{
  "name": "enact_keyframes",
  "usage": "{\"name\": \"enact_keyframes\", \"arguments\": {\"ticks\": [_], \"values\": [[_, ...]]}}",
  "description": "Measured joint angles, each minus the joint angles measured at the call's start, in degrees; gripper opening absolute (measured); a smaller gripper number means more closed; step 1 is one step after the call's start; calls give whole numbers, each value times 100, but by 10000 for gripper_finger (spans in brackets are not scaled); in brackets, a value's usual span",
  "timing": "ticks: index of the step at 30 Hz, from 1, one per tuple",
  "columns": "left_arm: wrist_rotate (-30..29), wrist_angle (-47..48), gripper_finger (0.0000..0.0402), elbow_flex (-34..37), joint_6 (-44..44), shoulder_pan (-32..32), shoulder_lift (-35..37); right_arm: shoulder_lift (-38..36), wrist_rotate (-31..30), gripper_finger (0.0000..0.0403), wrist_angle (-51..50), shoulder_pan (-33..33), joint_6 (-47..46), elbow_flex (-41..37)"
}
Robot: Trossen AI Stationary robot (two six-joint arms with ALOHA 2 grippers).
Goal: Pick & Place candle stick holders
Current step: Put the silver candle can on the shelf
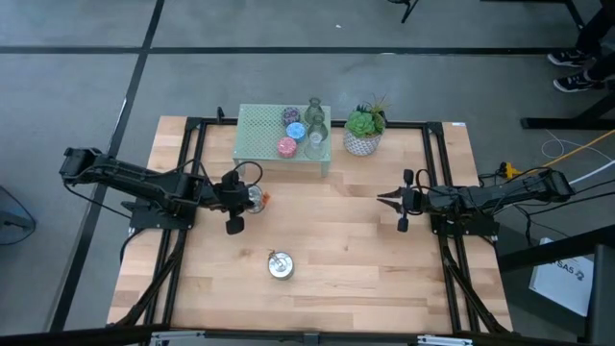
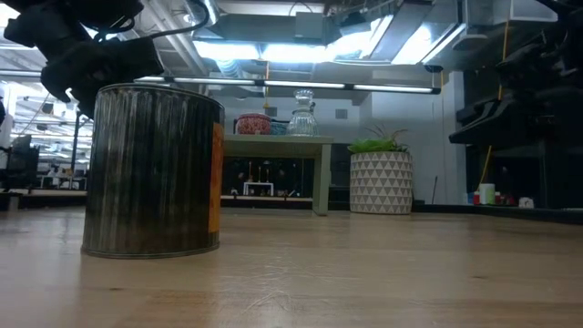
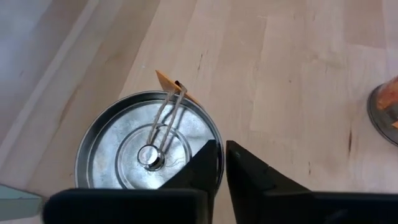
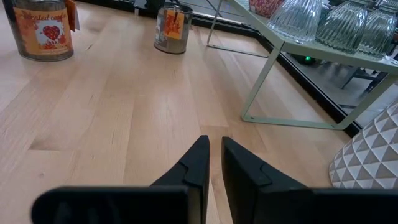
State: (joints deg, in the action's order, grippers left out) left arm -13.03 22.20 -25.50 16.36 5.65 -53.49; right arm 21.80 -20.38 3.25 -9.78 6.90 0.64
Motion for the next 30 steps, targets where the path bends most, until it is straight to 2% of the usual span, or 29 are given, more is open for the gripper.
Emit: {"name": "enact_keyframes", "arguments": {"ticks": [3, 9, 21, 30], "values": [[-75, -4, 8, 0, -42, 0, -2, 0, 0, 43, 0, 0, 0, 0], [-68, -114, 5, 6, -371, -2, -4, 0, -2, 43, -1, 0, 0, 0], [820, -162, 4, 4, -1286, -2, -4, 0, -2, 43, 0, 2, 0, 0], [865, -162, 4, 4, -1416, -2, -2, 0, -4, 43, 0, 1, 0, 0]]}}
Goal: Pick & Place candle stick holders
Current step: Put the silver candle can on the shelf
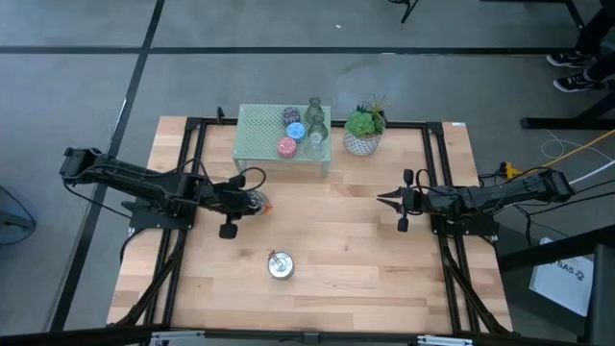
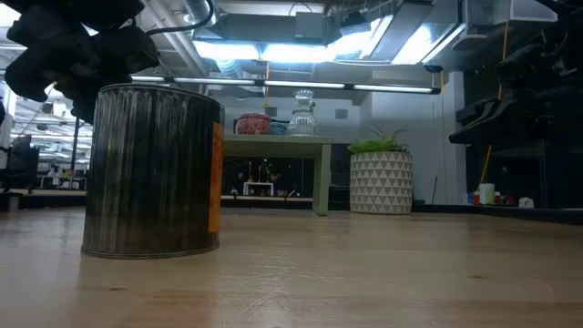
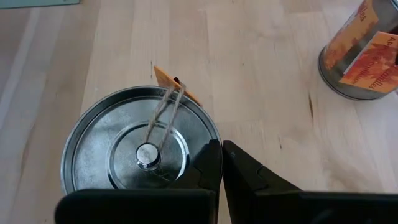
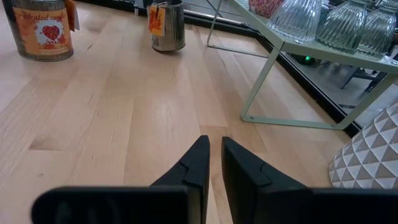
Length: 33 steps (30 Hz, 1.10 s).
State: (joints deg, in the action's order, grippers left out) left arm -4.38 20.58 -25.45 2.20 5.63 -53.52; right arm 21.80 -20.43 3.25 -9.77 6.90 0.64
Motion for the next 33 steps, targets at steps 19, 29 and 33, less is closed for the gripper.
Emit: {"name": "enact_keyframes", "arguments": {"ticks": [19, 29, 33], "values": [[348, 42, 4, 0, -204, 2, 0, 0, -11, 44, 0, 1, 1, 0], [-14, 81, 3, -106, -396, 0, -2, 0, -7, 44, 0, 0, 0, 0], [-182, 116, 3, -116, -432, 2, 0, 0, 11, 44, 0, 0, 2, 0]]}}
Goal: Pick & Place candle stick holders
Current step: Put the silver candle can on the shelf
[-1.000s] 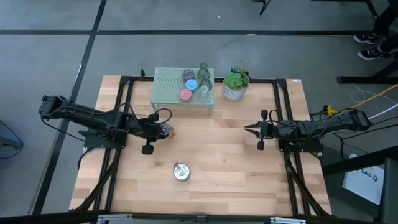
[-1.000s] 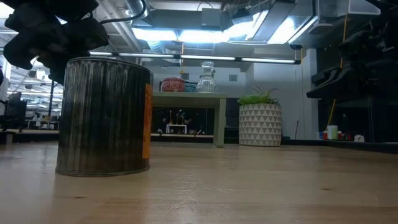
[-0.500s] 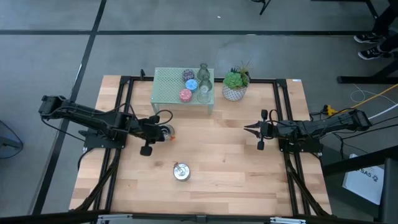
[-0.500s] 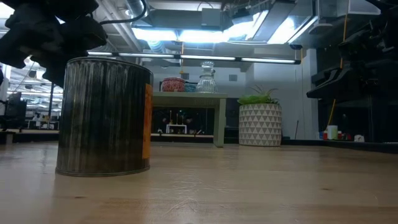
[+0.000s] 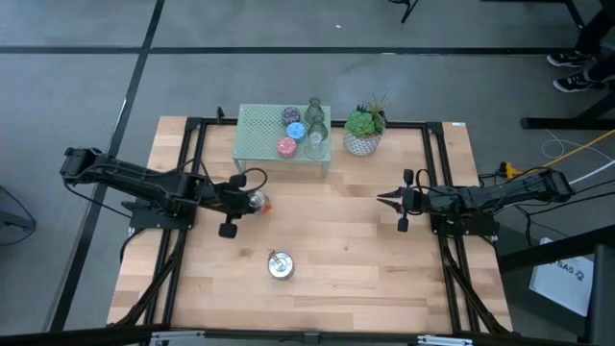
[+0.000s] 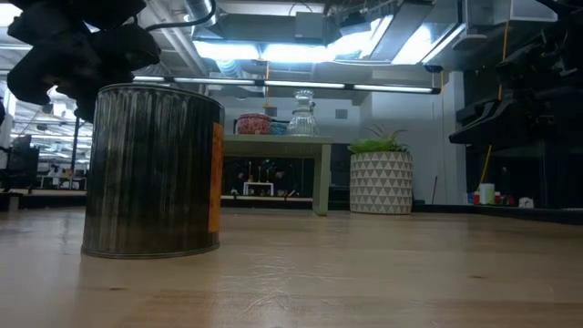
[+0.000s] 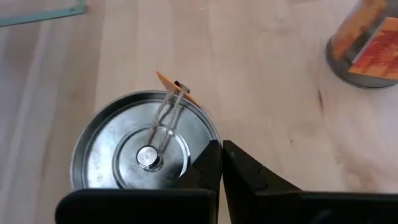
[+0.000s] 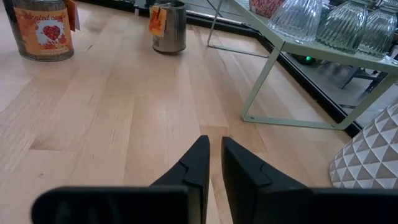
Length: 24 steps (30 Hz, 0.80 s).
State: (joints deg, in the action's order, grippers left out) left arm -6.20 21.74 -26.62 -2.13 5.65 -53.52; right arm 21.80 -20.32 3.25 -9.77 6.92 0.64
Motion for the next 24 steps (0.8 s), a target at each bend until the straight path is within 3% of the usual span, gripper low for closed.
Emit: {"name": "enact_keyframes", "arguments": {"ticks": [11, 24], "values": [[-330, 79, 18, -8, -77, -2, 4, 0, -2, 44, -1, 0, -1, 0], [-526, 397, 108, -246, -170, -2, 0, 0, -2, 44, 0, 0, -2, 0]]}}
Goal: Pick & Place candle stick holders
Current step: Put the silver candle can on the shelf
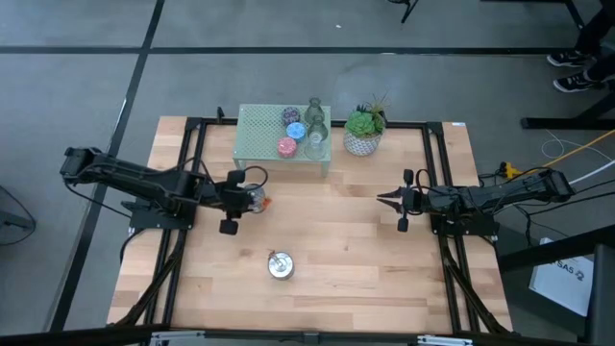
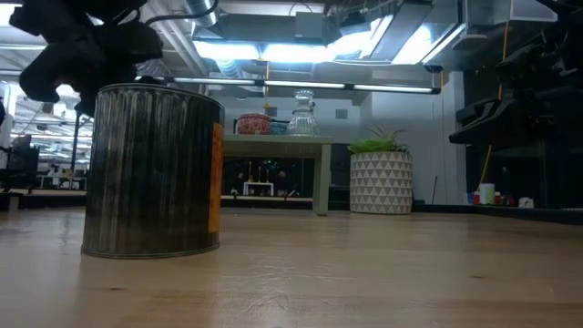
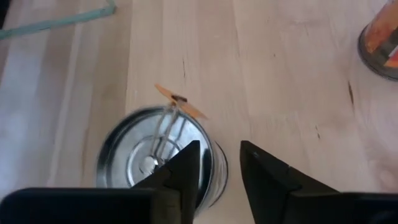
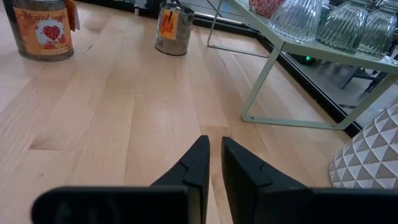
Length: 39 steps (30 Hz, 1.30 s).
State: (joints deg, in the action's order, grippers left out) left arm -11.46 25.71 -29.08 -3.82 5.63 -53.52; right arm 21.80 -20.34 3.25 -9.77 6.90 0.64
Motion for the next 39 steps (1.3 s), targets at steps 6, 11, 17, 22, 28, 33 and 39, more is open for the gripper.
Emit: {"name": "enact_keyframes", "arguments": {"ticks": [6, 11, 17, 22, 28, 33, 39], "values": [[-2, 457, 121, -186, -158, 0, 0, 0, -2, 44, 0, 1, 2, 0], [-5, 661, 112, -186, -165, 0, -14, 0, -2, 44, -2, -1, 0, 0], [-12, 670, 97, -192, -161, 0, -128, -2, -2, 43, 0, -1, 1, 0], [-184, 566, 84, -223, -223, 2, -463, 0, -3, 43, -2, -1, 0, 0], [-455, 416, 69, -227, -541, 2, -716, 0, -4, 43, 0, -1, 0, 0], [-746, 432, 27, -218, -530, 0, -733, 0, -4, 43, 0, -1, 1, 0], [-839, 454, 6, -212, -399, 7, -734, 0, -4, 43, -1, 1, 2, 0]]}}
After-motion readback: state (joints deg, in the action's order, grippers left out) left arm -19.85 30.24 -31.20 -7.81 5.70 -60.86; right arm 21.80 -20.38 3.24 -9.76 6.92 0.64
